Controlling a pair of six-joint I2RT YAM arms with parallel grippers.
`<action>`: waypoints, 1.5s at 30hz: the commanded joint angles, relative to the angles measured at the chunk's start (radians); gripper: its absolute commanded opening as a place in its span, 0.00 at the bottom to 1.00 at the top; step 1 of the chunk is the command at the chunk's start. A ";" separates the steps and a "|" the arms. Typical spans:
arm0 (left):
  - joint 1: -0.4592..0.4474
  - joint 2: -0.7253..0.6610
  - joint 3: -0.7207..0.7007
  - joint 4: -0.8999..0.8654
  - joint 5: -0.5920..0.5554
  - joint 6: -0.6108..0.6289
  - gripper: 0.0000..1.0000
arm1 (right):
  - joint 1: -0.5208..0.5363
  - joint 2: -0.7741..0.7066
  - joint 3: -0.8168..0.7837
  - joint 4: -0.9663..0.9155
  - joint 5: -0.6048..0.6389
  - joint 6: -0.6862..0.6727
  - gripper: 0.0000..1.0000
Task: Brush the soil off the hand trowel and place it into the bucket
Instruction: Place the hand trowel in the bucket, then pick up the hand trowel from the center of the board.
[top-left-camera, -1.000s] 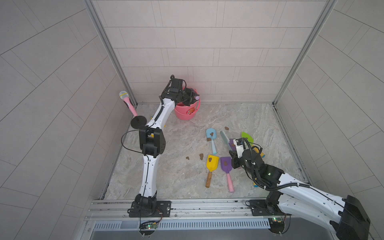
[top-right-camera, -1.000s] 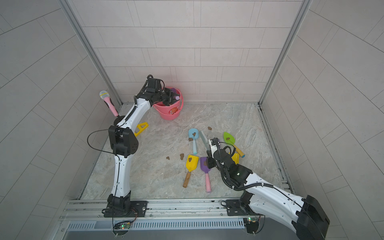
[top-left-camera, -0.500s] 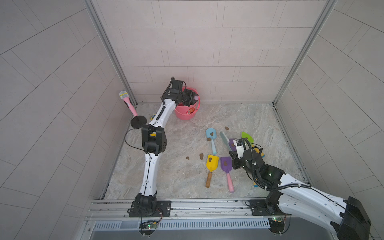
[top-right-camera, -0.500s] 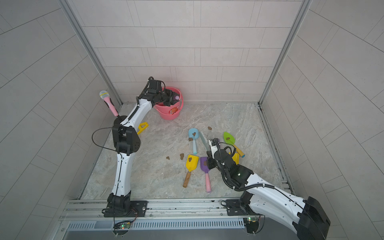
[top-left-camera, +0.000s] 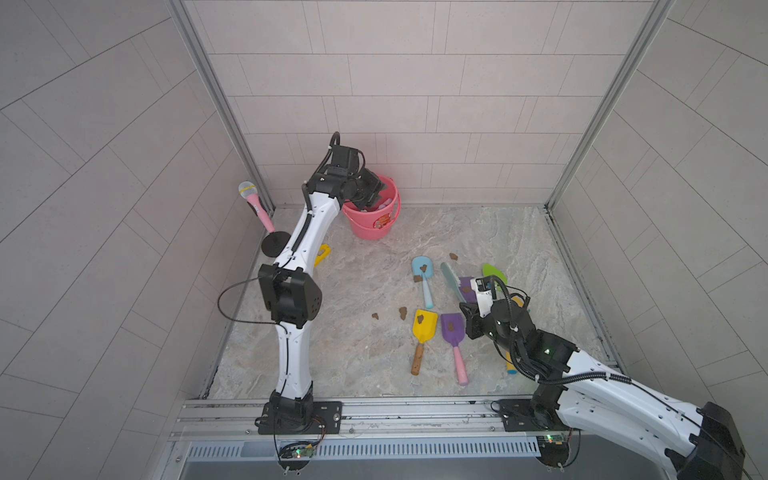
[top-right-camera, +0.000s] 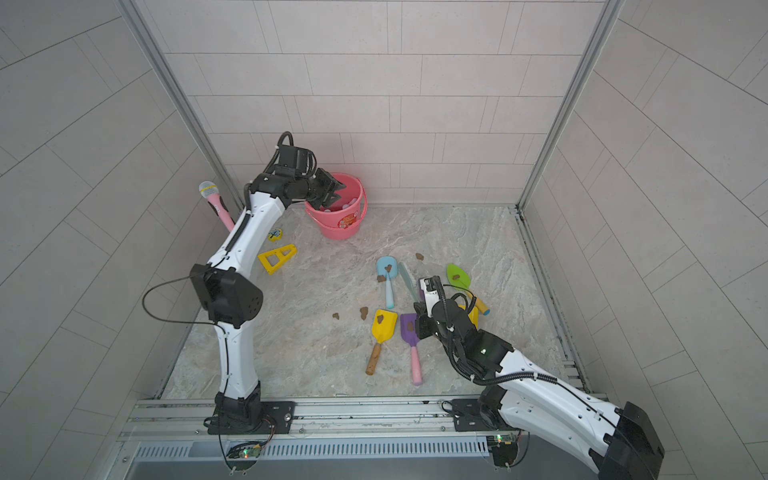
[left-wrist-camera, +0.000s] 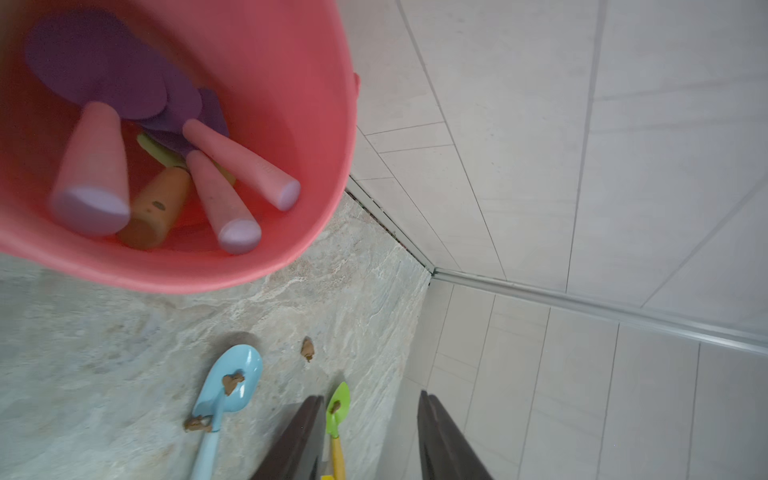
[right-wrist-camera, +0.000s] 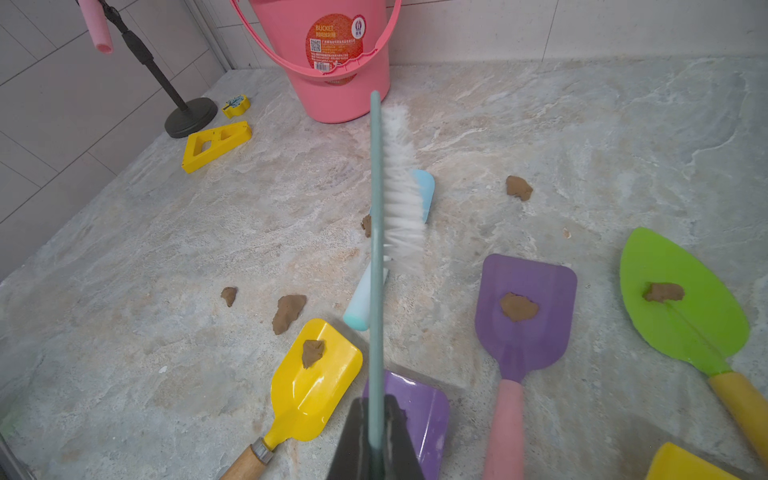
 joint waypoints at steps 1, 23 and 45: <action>-0.099 -0.164 -0.139 -0.085 -0.193 0.264 0.39 | -0.003 -0.033 0.029 -0.046 -0.013 0.031 0.00; -0.653 -0.040 -0.635 0.106 -0.575 0.217 0.37 | 0.000 -0.390 -0.008 -0.310 0.050 0.163 0.00; -0.642 0.151 -0.636 0.153 -0.639 0.163 0.44 | 0.000 -0.437 -0.028 -0.323 0.030 0.177 0.00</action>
